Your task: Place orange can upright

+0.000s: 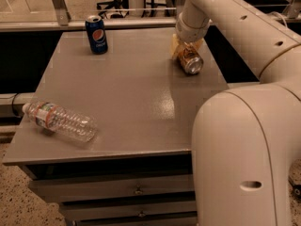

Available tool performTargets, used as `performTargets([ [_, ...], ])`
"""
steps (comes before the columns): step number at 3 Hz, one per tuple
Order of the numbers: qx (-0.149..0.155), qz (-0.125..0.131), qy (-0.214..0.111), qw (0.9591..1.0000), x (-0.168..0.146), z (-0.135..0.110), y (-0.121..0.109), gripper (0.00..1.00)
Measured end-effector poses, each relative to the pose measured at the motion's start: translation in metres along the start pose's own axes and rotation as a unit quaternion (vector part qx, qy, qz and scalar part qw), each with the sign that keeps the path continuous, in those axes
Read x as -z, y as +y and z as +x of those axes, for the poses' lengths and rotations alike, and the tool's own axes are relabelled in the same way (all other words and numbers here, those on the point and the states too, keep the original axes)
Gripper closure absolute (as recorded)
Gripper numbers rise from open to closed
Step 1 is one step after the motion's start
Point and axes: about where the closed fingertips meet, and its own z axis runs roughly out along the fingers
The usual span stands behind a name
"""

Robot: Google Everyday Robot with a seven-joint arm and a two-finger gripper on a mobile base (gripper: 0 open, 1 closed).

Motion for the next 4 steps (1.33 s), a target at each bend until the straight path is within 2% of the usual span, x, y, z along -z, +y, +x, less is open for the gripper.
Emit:
performTargets([
  [1, -0.003, 0.008, 0.000, 1.0000, 0.003, -0.001, -0.002, 0.74],
  [2, 0.021, 0.002, -0.060, 0.9980, 0.037, -0.005, -0.003, 1.00],
  [3, 0.053, -0.035, -0.143, 0.9877, 0.070, -0.011, 0.006, 1.00],
  [4, 0.085, -0.081, -0.222, 0.9678, 0.094, -0.015, 0.018, 1.00],
])
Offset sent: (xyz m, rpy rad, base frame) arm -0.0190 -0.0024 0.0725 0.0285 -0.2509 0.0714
